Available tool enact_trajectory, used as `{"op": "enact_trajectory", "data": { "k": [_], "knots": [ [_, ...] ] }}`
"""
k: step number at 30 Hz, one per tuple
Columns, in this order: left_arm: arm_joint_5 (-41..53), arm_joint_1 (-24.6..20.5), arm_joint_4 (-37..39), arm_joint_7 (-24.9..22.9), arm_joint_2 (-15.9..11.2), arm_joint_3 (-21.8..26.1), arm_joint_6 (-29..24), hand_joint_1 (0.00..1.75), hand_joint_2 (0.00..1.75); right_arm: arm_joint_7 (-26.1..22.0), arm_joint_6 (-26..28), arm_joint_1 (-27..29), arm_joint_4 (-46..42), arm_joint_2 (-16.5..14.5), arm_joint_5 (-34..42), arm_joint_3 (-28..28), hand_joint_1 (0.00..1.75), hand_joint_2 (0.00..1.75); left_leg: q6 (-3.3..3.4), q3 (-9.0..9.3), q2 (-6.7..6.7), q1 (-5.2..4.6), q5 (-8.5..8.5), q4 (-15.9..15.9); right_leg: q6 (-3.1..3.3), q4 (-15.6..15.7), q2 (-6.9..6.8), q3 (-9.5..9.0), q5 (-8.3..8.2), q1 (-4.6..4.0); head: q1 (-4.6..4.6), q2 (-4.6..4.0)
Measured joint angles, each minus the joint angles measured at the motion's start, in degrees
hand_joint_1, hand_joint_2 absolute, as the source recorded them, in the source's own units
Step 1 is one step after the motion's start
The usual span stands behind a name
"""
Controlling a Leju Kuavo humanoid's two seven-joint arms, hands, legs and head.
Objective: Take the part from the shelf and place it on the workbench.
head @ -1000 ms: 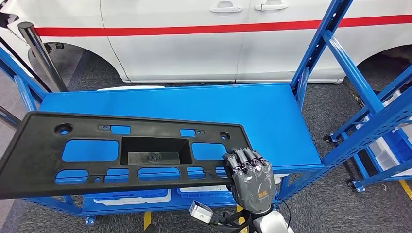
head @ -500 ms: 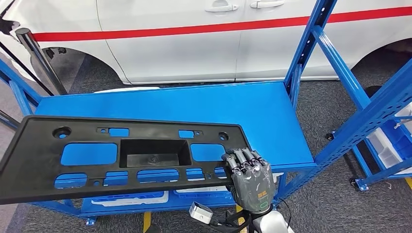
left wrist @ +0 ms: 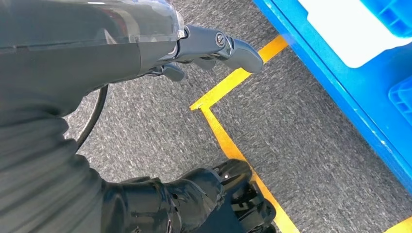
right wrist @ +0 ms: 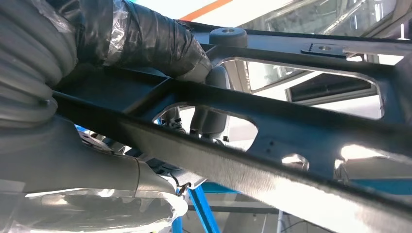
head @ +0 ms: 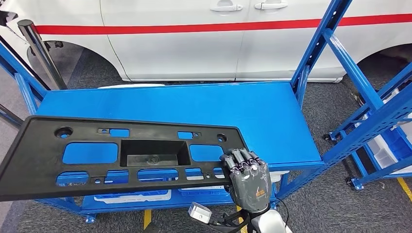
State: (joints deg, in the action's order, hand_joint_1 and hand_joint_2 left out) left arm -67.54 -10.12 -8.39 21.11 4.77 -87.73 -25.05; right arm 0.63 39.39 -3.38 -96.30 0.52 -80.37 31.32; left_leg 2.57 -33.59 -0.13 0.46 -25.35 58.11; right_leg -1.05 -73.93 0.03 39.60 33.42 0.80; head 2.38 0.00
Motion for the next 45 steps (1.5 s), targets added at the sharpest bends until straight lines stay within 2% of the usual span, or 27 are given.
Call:
{"op": "enact_trajectory", "data": {
  "k": [2,4,6,8,9,11,13,14,15,18,20,23,24,26,28,29,30,31,32,34,35,38,39,41,43,44,45],
  "knots": [
    [0.00,-0.01,0.00,0.00,0.04,-0.03,-0.01,0.00,1.75,-0.25,0.00,-0.03,0.11,0.00,0.14,0.00,1.75,1.75,-0.11,-0.20,-0.08,-0.01,-0.05,0.46,0.36,7.32,0.00,-4.13,-3.30,-0.02,0.00,-0.01],
    [-0.03,-0.04,0.00,0.00,0.08,-0.11,-0.04,0.00,1.75,-0.52,0.00,-0.07,0.12,-0.07,0.25,0.00,1.75,1.75,-0.58,-0.47,-0.14,-0.22,-0.06,0.92,0.77,13.13,0.01,-7.05,-5.07,-0.26,-0.02,-0.01],
    [-0.08,-0.04,0.00,-0.02,0.09,-0.26,-0.09,0.00,1.75,-0.65,0.00,-0.08,0.12,-0.18,0.36,0.00,1.75,1.75,-1.29,-0.71,-0.18,-0.39,0.20,0.99,1.17,14.06,0.06,-7.20,-5.35,-0.52,-0.03,0.00],
    [-0.10,-0.03,0.00,-0.02,0.10,-0.38,-0.11,0.00,1.75,-0.65,0.00,-0.09,0.12,-0.33,0.42,-0.01,1.75,1.75,-1.95,-1.00,-0.19,-0.30,0.01,1.20,1.88,14.35,0.01,-6.95,-5.92,-0.28,-0.04,0.00],
    [-0.10,-0.03,0.00,-0.02,0.10,-0.41,-0.11,0.00,1.75,-0.66,0.00,-0.11,0.12,-0.48,0.44,-0.02,1.75,1.75,-2.29,-1.44,-0.18,-0.24,-0.95,2.20,2.27,14.55,-0.06,-6.78,-6.25,-0.12,-0.06,0.00],
    [-0.13,-0.03,0.00,-0.02,0.10,-0.45,-0.13,0.00,1.75,-0.77,0.00,-0.12,0.12,-0.76,0.61,-0.02,1.75,1.75,-2.94,-3.45,-0.15,0.03,-4.83,7.43,2.79,14.74,-0.20,-6.27,-6.81,0.02,-0.12,0.00],
    [-0.15,0.02,0.00,-0.02,0.10,-0.50,-0.13,0.00,1.75,-1.04,0.00,-0.10,0.15,-0.92,1.05,-0.02,1.75,1.75,-3.43,-5.78,-0.13,0.23,-8.44,14.29,2.89,14.65,-0.30,-5.57,-7.24,-0.05,-0.13,0.00],
    [-0.17,0.05,0.00,-0.02,0.10,-0.51,-0.13,0.00,1.75,-1.19,0.00,-0.09,0.16,-0.93,1.28,-0.02,1.75,1.75,-3.56,-6.06,-0.13,0.26,-8.93,15.92,2.84,14.57,-0.33,-5.23,-7.44,-0.07,-0.14,0.00],
    [-0.18,0.08,0.00,-0.02,0.10,-0.53,-0.13,0.00,1.75,-1.34,0.00,-0.09,0.18,-0.94,1.49,-0.03,1.75,1.75,-3.58,-5.29,-0.12,0.27,-8.35,15.37,2.77,14.48,-0.33,-4.95,-7.60,-0.07,-0.14,0.00],
    [-0.29,-0.03,0.00,-0.02,0.09,-0.56,-0.07,0.00,1.75,-1.76,0.00,-0.09,0.18,-1.01,1.84,-0.06,1.75,1.75,-3.06,1.33,-0.12,0.14,-4.21,4.47,2.31,14.22,-0.32,-4.52,-7.99,-0.15,-0.13,0.00],
    [-0.36,-0.11,0.00,0.02,0.08,-0.62,0.01,0.00,1.75,-2.02,0.00,-0.11,0.17,-1.11,2.13,-0.10,1.75,1.75,-2.43,3.41,-0.17,-0.16,-3.37,0.23,1.72,14.19,-0.33,-4.38,-8.34,-0.26,-0.12,0.00],
    [-0.54,0.03,0.00,0.04,0.08,-0.74,0.05,0.00,1.75,-2.45,0.00,-0.11,0.15,-1.32,2.50,-0.26,1.75,1.75,-1.36,3.22,-0.12,-0.25,-2.58,-0.37,0.65,14.36,-0.27,-4.28,-8.81,-0.17,-0.11,0.00],
    [-0.60,0.02,0.00,0.04,0.08,-0.77,0.05,0.00,1.75,-2.67,0.00,-0.11,0.14,-1.38,2.59,-0.40,1.75,1.75,-0.86,3.17,-0.04,-0.14,-2.12,-0.64,0.36,13.79,-0.21,-4.01,-8.17,-0.13,-0.08,0.00],
    [-0.66,-0.07,0.00,0.05,0.08,-0.82,0.05,0.00,1.75,-3.14,0.00,-0.05,0.13,-1.43,2.78,-0.82,1.75,1.75,-0.05,2.76,0.16,0.05,-1.28,-0.98,-0.04,9.04,-0.12,-2.10,-4.50,-0.03,-0.03,0.00],
    [-0.70,-0.01,0.00,0.06,0.08,-0.84,0.05,0.00,1.75,-3.51,0.00,0.07,0.15,-1.44,3.05,-1.19,1.75,1.75,0.19,1.85,0.20,-0.03,-0.78,-0.82,-0.36,1.40,-0.11,0.87,-0.27,-0.02,-0.01,0.00],
    [-0.72,0.06,0.00,0.07,0.08,-0.85,0.05,0.00,1.75,-3.62,0.00,0.14,0.16,-1.43,3.16,-1.32,1.75,1.75,0.16,1.40,0.22,-0.06,-0.60,-0.66,-0.45,-1.00,-0.11,1.61,0.56,-0.02,-0.01,0.00],
    [-0.73,0.11,0.00,0.07,0.08,-0.85,0.05,0.00,1.75,-3.69,0.00,0.19,0.16,-1.43,3.22,-1.41,1.75,1.75,0.10,1.00,0.22,-0.07,-0.46,-0.45,-0.45,-1.18,-0.11,1.23,0.23,-0.02,-0.01,0.00],
    [-0.74,0.12,0.00,0.07,0.08,-0.86,0.05,0.00,1.75,-3.72,0.00,0.21,0.17,-1.43,3.25,-1.49,1.75,1.75,0.03,0.68,0.20,-0.07,-0.39,-0.19,-0.36,0.99,-0.11,-0.34,-1.06,-0.02,-0.01,0.00],
    [-0.74,0.12,0.00,0.07,0.08,-0.86,0.05,0.00,1.75,-3.74,0.00,0.21,0.17,-1.44,3.25,-1.53,1.75,1.75,-0.05,0.43,0.18,-0.07,-0.36,0.11,-0.19,4.81,-0.11,-2.75,-2.77,-0.02,-0.01,0.00],
    [-0.74,0.08,0.00,0.07,0.08,-0.86,0.05,0.00,1.75,-3.80,0.00,0.18,0.16,-1.48,3.26,-1.56,1.75,1.75,-0.42,-0.03,0.14,-0.28,-0.33,0.67,0.36,11.82,-0.09,-6.68,-4.75,-0.20,-0.02,0.00],
    [-0.74,0.07,0.00,0.07,0.08,-0.86,0.05,0.00,1.75,-3.82,0.00,0.18,0.16,-1.51,3.27,-1.58,1.75,1.75,-0.72,-0.23,0.12,-0.36,-0.25,0.85,0.67,13.50,-0.06,-7.42,-5.05,-0.33,-0.03,0.00],
    [-0.75,0.07,0.00,0.07,0.08,-0.86,0.05,0.00,1.75,-3.90,0.00,0.19,0.15,-1.64,3.45,-1.72,1.75,1.75,-1.79,-0.71,0.09,-0.35,0.08,1.02,1.73,14.17,-0.05,-7.04,-5.69,-0.41,-0.03,0.00],
    [-0.77,0.08,0.00,0.07,0.08,-0.86,0.04,0.00,1.75,-3.97,0.00,0.18,0.15,-1.74,3.53,-1.79,1.75,1.75,-2.15,-1.02,0.08,-0.29,-0.49,1.54,2.15,14.35,-0.11,-6.87,-6.04,-0.28,-0.03,0.00],
    [-0.80,0.10,0.01,0.07,0.08,-0.88,0.03,0.00,1.75,-4.14,0.00,0.16,0.15,-2.06,3.64,-1.90,1.75,1.75,-2.81,-2.69,0.07,-0.06,-3.88,5.60,2.86,14.60,-0.26,-6.29,-6.75,-0.09,-0.08,0.00],
    [-0.83,0.14,0.02,0.07,0.08,-0.88,0.02,0.00,1.75,-4.25,0.00,0.17,0.17,-2.29,3.77,-1.96,1.75,1.75,-3.33,-5.19,0.06,0.11,-8.13,12.61,3.09,14.55,-0.33,-5.45,-7.33,-0.13,-0.12,0.00],
    [-0.84,0.17,0.02,0.07,0.08,-0.88,0.01,0.00,1.75,-4.28,0.00,0.19,0.20,-2.33,3.85,-1.99,1.75,1.75,-3.49,-5.90,0.07,0.17,-9.25,15.23,3.08,14.49,-0.36,-5.00,-7.62,-0.15,-0.12,0.00],
    [-0.85,0.20,0.02,0.06,0.08,-0.88,-0.01,0.00,1.75,-4.32,0.00,0.20,0.23,-2.36,3.94,-2.03,1.75,1.75,-3.55,-5.66,0.07,0.19,-9.31,15.93,3.02,14.41,-0.38,-4.60,-7.89,-0.16,-0.13,0.00]
  ]
}}
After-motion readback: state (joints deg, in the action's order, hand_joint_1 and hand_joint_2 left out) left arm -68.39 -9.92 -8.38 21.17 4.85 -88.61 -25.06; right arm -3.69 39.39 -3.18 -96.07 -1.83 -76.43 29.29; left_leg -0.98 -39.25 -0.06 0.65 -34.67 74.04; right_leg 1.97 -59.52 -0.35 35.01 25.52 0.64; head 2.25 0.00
